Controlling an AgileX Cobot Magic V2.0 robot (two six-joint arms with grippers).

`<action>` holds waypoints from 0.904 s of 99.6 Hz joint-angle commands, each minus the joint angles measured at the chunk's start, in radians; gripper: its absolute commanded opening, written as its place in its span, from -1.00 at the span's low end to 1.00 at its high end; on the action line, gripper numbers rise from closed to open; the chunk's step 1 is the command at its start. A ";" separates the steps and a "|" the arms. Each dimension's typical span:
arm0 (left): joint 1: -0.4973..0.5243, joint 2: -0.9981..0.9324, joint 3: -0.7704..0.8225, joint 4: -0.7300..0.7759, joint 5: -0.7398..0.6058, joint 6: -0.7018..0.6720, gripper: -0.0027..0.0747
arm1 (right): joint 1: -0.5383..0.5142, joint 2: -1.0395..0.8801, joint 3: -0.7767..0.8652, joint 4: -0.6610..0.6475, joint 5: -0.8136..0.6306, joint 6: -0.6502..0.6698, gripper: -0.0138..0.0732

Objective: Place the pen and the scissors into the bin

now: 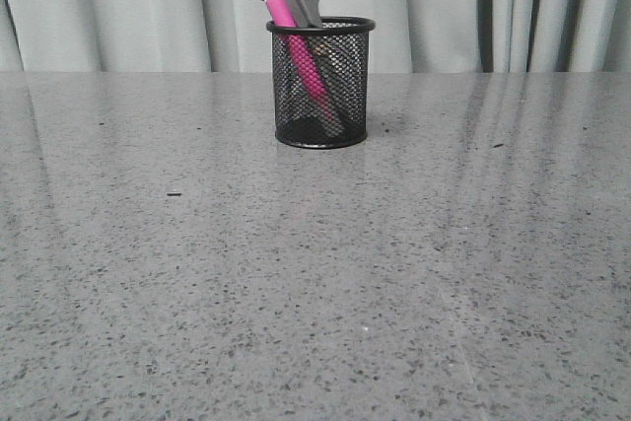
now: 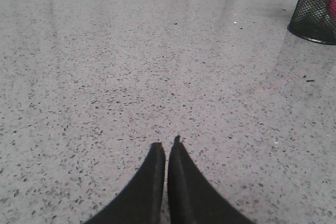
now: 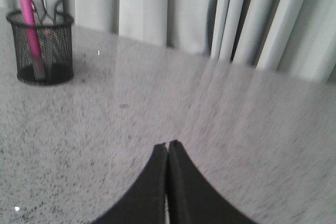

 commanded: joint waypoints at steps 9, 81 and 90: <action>0.002 -0.033 0.023 -0.015 -0.048 -0.009 -0.98 | -0.111 0.056 0.148 0.119 -0.341 -0.001 -0.83; 0.002 -0.031 0.023 -0.017 -0.048 -0.009 -0.98 | -0.184 -0.069 0.204 0.150 -0.042 -0.004 -0.83; 0.002 -0.031 0.023 -0.017 -0.048 -0.009 -0.98 | -0.184 -0.069 0.204 0.150 -0.042 -0.004 -0.83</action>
